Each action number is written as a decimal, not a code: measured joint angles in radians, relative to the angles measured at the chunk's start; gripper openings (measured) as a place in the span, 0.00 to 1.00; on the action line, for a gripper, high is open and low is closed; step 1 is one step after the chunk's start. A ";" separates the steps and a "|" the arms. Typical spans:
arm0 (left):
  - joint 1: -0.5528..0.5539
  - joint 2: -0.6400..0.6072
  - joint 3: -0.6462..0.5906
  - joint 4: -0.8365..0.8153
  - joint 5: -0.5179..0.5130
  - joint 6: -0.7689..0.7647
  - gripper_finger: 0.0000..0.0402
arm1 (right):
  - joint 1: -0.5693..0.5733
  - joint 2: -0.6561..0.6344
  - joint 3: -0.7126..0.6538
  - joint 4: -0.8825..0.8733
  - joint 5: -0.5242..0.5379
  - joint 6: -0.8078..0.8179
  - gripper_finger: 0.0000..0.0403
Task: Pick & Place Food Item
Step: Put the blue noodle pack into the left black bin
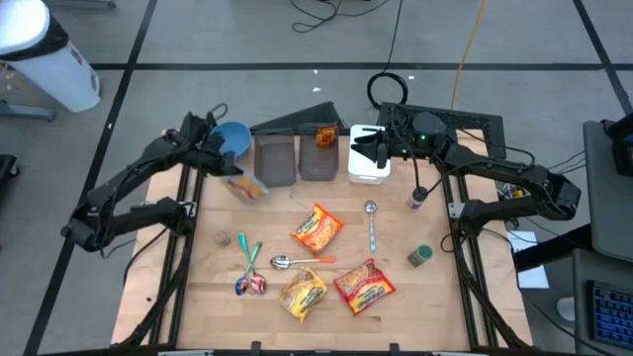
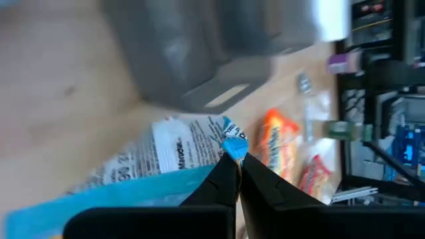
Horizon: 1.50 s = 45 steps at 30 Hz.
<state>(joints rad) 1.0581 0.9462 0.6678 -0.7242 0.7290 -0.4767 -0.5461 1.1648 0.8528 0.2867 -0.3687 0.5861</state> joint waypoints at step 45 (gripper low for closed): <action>-0.443 0.373 0.762 0.020 -0.163 0.023 0.01 | 0.097 0.280 0.060 0.442 -0.280 0.307 0.74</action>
<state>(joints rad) 0.6153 1.3190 1.4298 -0.7043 0.5655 -0.4541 -0.4492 1.4451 0.9124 0.7289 -0.6485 0.8930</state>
